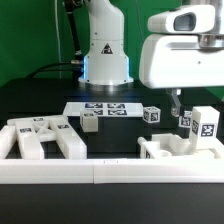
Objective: Assemble chair
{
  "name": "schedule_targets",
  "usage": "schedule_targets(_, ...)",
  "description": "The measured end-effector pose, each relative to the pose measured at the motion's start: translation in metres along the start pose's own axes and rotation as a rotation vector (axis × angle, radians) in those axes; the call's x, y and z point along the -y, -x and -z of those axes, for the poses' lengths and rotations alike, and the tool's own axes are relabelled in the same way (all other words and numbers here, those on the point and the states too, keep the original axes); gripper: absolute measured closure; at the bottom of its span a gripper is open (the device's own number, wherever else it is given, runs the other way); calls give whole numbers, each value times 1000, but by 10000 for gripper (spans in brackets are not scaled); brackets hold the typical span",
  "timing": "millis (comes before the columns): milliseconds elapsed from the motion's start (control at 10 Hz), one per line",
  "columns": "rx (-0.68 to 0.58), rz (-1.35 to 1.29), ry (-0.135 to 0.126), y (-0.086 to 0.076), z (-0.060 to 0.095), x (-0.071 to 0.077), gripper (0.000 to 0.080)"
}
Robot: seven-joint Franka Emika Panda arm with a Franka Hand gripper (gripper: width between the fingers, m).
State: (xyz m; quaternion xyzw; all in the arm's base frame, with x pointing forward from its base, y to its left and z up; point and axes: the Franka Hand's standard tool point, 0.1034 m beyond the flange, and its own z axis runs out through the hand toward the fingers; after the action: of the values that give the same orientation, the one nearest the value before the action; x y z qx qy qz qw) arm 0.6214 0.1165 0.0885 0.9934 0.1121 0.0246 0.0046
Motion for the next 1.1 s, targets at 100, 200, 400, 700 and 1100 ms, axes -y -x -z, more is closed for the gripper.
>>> schedule_targets(100, -1, 2, 0, -2, -2, 1, 150)
schedule_targets(200, -1, 2, 0, -3, -2, 1, 150)
schedule_targets(400, 0, 1, 0, -2, -3, 0, 162)
schedule_targets(700, 0, -32, 0, -2, -3, 0, 511)
schedule_targets(1100, -1, -279, -2, -2, -3, 1, 511)
